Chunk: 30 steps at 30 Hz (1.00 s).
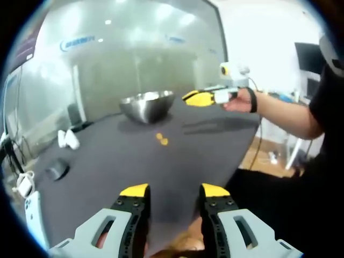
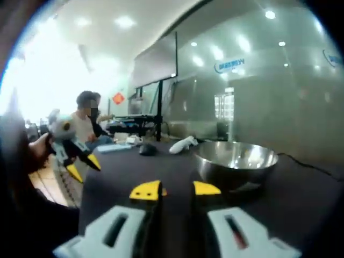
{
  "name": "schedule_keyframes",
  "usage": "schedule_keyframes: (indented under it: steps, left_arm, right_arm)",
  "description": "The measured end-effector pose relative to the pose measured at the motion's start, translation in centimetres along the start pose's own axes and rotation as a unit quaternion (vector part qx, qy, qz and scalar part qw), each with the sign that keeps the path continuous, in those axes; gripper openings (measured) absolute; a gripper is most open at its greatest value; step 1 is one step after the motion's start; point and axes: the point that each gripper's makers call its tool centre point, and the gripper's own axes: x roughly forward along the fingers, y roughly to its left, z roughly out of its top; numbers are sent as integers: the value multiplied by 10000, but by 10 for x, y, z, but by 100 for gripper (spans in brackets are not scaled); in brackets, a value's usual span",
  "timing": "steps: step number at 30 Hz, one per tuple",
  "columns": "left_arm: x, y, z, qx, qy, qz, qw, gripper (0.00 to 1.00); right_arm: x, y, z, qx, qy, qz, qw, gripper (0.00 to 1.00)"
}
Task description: Pick up the QQ candy scattered on the table and place it into the stainless steel bowl on the table
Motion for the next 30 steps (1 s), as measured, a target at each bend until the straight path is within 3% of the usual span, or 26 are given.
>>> schedule_keyframes:
  steps: [22,26,28,30]
  left_arm:
    - [0,-1,-1,-22,14,6,10000,38]
    - [-1,-1,0,-11,2,0,10000,38]
    - [-2,-1,0,-15,-18,4,10000,38]
    - [-3,0,-1,-36,-21,19,10000,38]
  right_arm:
    - [71,67,-43,-197,1017,1056,9890,20]
    - [78,67,-55,-213,1247,1026,9866,17]
    - [79,65,-53,37,1202,968,9880,10]
    - [78,63,-53,27,1229,899,9883,9]
